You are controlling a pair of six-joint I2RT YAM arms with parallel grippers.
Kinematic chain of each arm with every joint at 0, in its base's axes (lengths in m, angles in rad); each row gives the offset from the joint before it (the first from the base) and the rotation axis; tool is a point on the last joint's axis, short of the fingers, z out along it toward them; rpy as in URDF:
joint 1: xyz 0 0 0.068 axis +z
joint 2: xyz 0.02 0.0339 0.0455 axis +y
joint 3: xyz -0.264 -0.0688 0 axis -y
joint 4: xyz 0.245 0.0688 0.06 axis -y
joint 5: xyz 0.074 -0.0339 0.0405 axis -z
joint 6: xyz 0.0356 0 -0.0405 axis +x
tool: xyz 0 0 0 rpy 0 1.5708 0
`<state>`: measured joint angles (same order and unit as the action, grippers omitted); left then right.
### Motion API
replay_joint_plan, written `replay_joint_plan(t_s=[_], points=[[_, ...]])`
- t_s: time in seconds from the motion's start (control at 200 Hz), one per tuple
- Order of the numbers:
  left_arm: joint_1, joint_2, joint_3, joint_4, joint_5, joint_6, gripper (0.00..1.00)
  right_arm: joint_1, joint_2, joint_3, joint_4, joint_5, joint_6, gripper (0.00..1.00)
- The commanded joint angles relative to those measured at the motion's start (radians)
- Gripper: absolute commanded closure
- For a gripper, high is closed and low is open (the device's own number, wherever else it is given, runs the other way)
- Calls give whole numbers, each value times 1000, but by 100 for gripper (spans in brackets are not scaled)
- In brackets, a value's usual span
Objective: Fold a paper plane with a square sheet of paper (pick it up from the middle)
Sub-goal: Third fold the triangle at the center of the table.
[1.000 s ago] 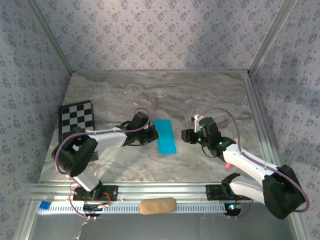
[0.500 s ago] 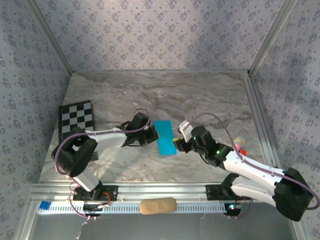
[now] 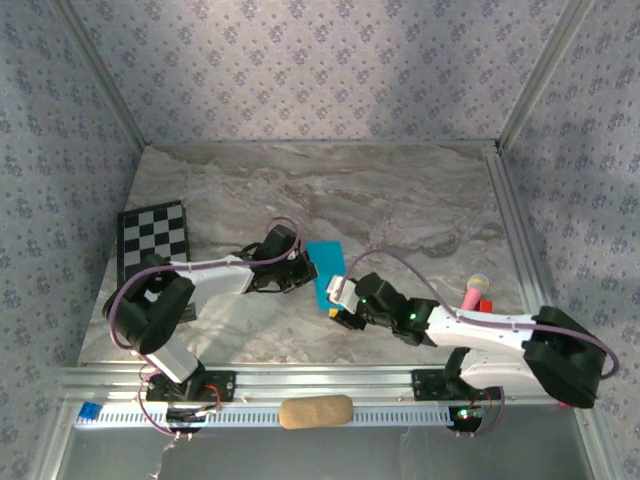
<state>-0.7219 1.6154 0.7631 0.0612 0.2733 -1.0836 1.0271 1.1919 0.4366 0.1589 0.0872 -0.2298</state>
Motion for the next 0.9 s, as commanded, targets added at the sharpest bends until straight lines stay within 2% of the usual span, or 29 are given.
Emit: replay_joint_plan(t_s=[0.0, 0.195, 0.36, 0.505, 0.7, 0.894], points=[[-4, -26, 30, 6, 9, -26, 100, 43, 63, 35, 83, 79, -2, 42], [-2, -20, 28, 20, 6, -37, 100, 119, 149, 49, 151, 160, 42, 41], [-3, -18, 25, 26, 9, -38, 100, 169, 224, 61, 192, 316, 102, 41], [-2, -18, 24, 26, 10, -38, 100, 186, 270, 65, 207, 411, 146, 44], [0, -13, 26, 27, 10, -40, 100, 191, 294, 63, 223, 406, 181, 51], [0, -8, 29, 29, 12, -41, 100, 192, 328, 71, 248, 391, 185, 51]])
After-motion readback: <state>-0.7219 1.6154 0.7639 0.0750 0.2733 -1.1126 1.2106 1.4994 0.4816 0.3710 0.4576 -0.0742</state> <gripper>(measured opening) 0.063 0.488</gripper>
